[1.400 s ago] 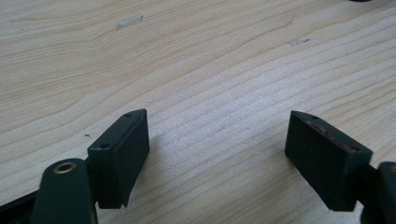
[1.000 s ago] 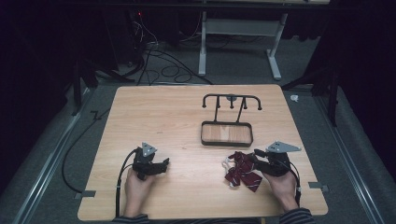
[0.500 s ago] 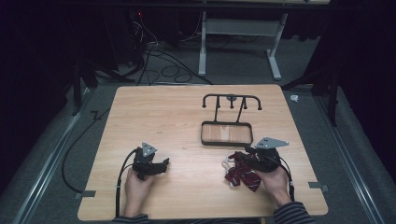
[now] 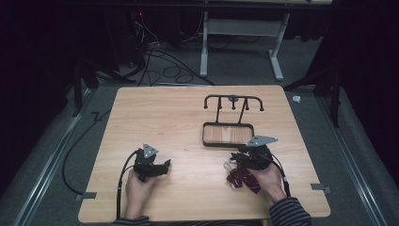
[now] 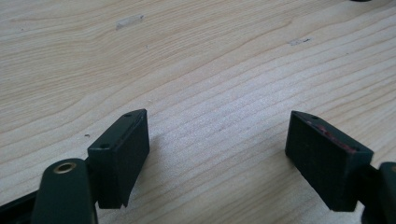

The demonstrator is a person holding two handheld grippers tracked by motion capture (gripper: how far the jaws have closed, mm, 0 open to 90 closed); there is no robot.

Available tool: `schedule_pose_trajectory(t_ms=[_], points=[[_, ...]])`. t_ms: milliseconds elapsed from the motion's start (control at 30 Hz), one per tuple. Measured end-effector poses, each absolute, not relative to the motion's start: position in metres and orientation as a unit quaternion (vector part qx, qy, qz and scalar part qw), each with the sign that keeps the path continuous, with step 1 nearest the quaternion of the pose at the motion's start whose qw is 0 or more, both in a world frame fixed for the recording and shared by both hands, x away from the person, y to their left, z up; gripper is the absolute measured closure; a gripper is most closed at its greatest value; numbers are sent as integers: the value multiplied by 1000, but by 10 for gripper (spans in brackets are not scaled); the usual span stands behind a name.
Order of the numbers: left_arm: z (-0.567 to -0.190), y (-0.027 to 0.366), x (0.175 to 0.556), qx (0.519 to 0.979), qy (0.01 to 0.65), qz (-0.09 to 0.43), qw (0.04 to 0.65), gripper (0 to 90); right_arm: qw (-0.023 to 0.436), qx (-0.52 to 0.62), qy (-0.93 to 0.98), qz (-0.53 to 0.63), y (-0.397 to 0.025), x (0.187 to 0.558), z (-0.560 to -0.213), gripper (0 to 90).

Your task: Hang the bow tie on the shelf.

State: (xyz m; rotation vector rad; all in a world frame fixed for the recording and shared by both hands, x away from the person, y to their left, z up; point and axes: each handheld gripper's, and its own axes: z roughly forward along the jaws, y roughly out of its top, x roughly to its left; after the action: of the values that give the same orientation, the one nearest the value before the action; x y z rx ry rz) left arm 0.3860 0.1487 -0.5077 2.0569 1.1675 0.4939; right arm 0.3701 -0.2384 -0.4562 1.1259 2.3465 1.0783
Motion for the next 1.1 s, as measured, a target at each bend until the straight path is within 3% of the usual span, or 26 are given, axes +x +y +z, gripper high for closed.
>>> schedule_pose_trajectory(t_ms=[533, 800, 1100], points=[[-508, 149, 386, 796, 452, 191, 355, 221, 138, 395, 839, 348, -230, 382, -474, 623], [-508, 149, 386, 796, 452, 191, 355, 221, 126, 399, 847, 328, -229, 385, -485, 700], [-508, 149, 386, 796, 452, 191, 355, 220, 115, 394, 852, 324, -229, 385, -490, 848]])
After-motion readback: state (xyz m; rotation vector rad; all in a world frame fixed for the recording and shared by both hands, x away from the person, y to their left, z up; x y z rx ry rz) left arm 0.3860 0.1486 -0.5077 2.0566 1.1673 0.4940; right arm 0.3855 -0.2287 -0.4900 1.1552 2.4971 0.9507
